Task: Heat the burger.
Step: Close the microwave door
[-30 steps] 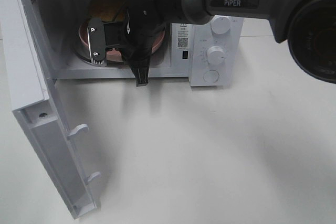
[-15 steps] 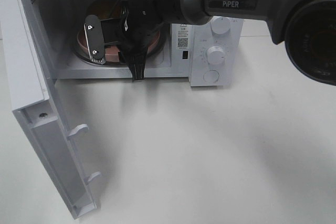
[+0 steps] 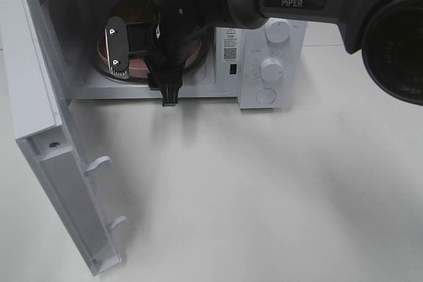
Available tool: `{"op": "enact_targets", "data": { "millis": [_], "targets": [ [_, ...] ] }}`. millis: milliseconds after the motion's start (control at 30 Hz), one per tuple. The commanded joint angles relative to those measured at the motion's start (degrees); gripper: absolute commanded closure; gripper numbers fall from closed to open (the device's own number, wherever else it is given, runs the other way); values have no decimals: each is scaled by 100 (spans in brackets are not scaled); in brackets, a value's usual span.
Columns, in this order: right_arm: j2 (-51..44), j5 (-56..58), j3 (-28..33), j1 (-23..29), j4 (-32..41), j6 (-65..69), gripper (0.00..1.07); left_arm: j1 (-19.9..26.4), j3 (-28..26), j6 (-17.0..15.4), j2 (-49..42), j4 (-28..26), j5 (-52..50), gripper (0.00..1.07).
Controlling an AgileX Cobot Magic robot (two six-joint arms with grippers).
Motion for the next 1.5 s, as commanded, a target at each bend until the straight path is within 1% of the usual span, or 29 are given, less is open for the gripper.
{"op": "enact_targets", "data": {
  "millis": [33, 67, 100, 133, 200, 267, 400, 467, 500, 533, 567, 633, 667, 733, 767, 800, 833, 967, 1000, 1067, 1100, 1133, 1167, 1233, 1267, 1400, 1433, 1467, 1500],
  "targets": [
    [-246, -86, 229, -11, 52, 109, 38, -23, 23, 6, -86, -23, -57, 11],
    [-246, -86, 229, -11, 52, 109, 38, -23, 23, 6, -86, -23, -57, 11],
    [-344, -252, 413, -11, 52, 109, 34, -23, 23, 6, -86, -23, -57, 11],
    [-344, -252, 413, -11, 52, 109, 34, -23, 23, 6, -86, -23, -57, 11],
    [-476, -390, 647, -11, 40, 109, 31, -23, 23, 6, -86, -23, -57, 11],
    [-544, -430, 779, -11, 40, 109, 31, -23, 23, 6, -86, -23, -57, 11],
    [-659, -561, 1014, -11, 23, 109, 31, -23, 23, 6, -86, -23, -57, 11],
    [-837, -722, 1266, -11, 23, 126, 31, -23, 23, 6, -86, -23, -57, 11],
    [-837, -722, 1266, -11, 23, 126, 31, -23, 23, 6, -86, -23, -57, 11],
    [-957, -894, 1461, -11, 11, 178, 31, -23, 23, 6, -86, -23, -57, 11],
    [-957, -894, 1461, -11, 11, 178, 31, -23, 23, 6, -86, -23, -57, 11],
    [-1140, -1020, 1684, -11, -109, 241, 31, -23, 23, 6, -86, -23, -57, 11],
    [-1140, -1020, 1684, -11, -109, 241, 31, -23, 23, 6, -86, -23, -57, 11],
    [-1364, -1186, 1948, -11, -132, 344, 31, -23, 23, 6, -86, -23, -57, 11],
    [-1364, -1186, 1948, -11, -132, 344, 31, -23, 23, 6, -86, -23, -57, 11],
    [-1484, -1289, 2120, -11, -138, 401, 31, -23, 23, 6, -86, -23, -57, 11],
    [-1484, -1289, 2120, -11, -138, 401, 31, -23, 23, 6, -86, -23, -57, 11],
    [-1851, -1455, 2567, -11, -390, 670, 31, -23, 23, 6, -86, -23, -57, 11],
    [-1851, -1455, 2567, -11, -390, 670, 31, -23, 23, 6, -86, -23, -57, 11],
    [-2068, -1553, 2859, -11, -430, 773, 31, -23, 23, 6, -86, -23, -57, 11],
    [-2068, -1553, 2859, -11, -430, 773, 31, -23, 23, 6, -86, -23, -57, 11],
    [-2229, -1610, 3060, -11, -430, 837, 31, -23, 23, 6, -86, -23, -57, 11],
    [-2229, -1610, 3060, -11, -430, 837, 31, -23, 23, 6, -86, -23, -57, 11],
    [-2452, -1650, 3335, -11, -430, 951, 31, -23, 23, 6, -86, -23, -57, 11],
    [-2452, -1650, 3335, -11, -430, 951, 31, -23, 23, 6, -86, -23, -57, 11],
    [-2813, -1650, 3759, -11, -430, 1226, 31, -23, 23, 6, -86, -23, -57, 11],
    [-2813, -1650, 3759, -11, -430, 1226, 31, -23, 23, 6, -86, -23, -57, 11],
    [-2956, -1650, 3948, -11, -430, 1409, 31, -23, 23, 6, -86, -23, -57, 11],
    [-2956, -1650, 3948, -11, -430, 1409, 31, -23, 23, 6, -86, -23, -57, 11]
  ]
}}
